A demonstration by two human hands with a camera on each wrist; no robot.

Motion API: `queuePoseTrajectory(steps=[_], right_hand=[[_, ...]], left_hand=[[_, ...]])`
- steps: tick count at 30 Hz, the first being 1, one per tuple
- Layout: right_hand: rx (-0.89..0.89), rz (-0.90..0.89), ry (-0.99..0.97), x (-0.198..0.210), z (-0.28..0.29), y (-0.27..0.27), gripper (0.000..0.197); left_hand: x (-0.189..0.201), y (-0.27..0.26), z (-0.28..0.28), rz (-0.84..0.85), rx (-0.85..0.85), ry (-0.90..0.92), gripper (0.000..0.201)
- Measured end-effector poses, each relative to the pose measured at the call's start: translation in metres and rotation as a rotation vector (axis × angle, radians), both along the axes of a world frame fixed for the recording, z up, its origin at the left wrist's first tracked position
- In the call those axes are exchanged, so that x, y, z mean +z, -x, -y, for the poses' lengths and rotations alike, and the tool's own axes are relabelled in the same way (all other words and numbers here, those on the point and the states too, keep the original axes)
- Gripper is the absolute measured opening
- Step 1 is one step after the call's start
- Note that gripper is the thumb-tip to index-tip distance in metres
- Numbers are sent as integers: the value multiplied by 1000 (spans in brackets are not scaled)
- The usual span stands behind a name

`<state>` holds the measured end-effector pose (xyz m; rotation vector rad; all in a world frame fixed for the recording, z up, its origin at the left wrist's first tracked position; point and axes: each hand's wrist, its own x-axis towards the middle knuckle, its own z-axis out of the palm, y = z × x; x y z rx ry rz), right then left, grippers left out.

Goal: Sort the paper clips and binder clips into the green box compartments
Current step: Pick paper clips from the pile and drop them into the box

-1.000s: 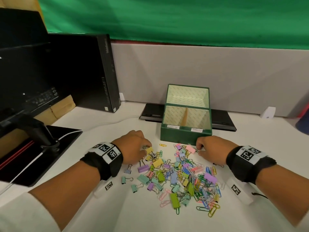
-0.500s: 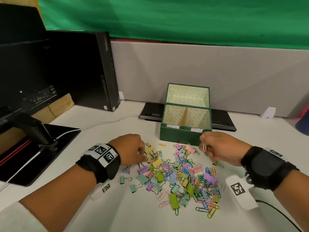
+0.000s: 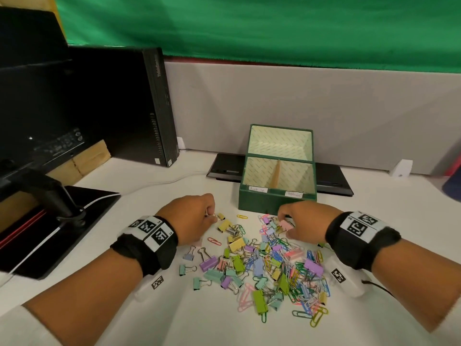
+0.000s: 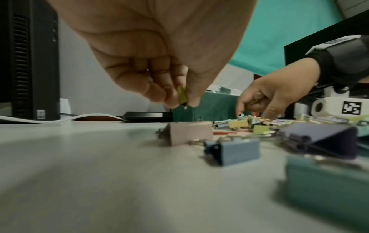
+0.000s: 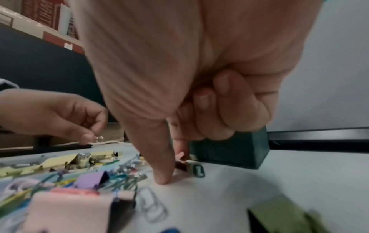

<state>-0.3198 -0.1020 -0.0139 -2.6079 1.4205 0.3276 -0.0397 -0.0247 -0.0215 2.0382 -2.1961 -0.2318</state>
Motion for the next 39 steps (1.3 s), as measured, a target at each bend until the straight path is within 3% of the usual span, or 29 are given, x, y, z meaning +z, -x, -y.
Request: queuePoseTrajectory(steps=[4, 9, 14, 17, 20, 22, 24, 29, 34, 36, 39], right_hand=[[-21, -6, -30, 7, 0, 9, 23], [0, -81, -65, 23, -10, 19, 45], [57, -73, 150, 12, -12, -9, 17], [46, -135, 101, 5, -5, -15, 15], [33, -68, 6, 5, 0, -12, 8], [27, -32, -23, 9, -2, -4, 10], [17, 75, -53, 17, -5, 6, 7], [-123, 556, -248, 35, -5, 34, 8], [-162, 648, -287, 37, -5, 43, 11], [-243, 830, -426, 38, -5, 43, 10], [-369, 1247, -759, 35, -2, 47, 11]], left_hand=[[-5, -6, 1, -26, -39, -52, 12], [-12, 1, -2, 23, -229, -58, 11], [-14, 2, 0, 63, -264, -78, 10], [-10, 5, -2, 73, -283, -67, 7], [-5, 7, -4, 54, -244, -43, 10], [-3, 10, -3, 130, -264, -72, 7], [0, 12, -2, 143, -294, -108, 9], [19, 29, 19, -22, -258, -137, 20], [26, 72, 46, 90, -320, -181, 23], [22, 89, 55, 172, -335, -214, 28], [15, 107, 64, 229, -307, -205, 38]])
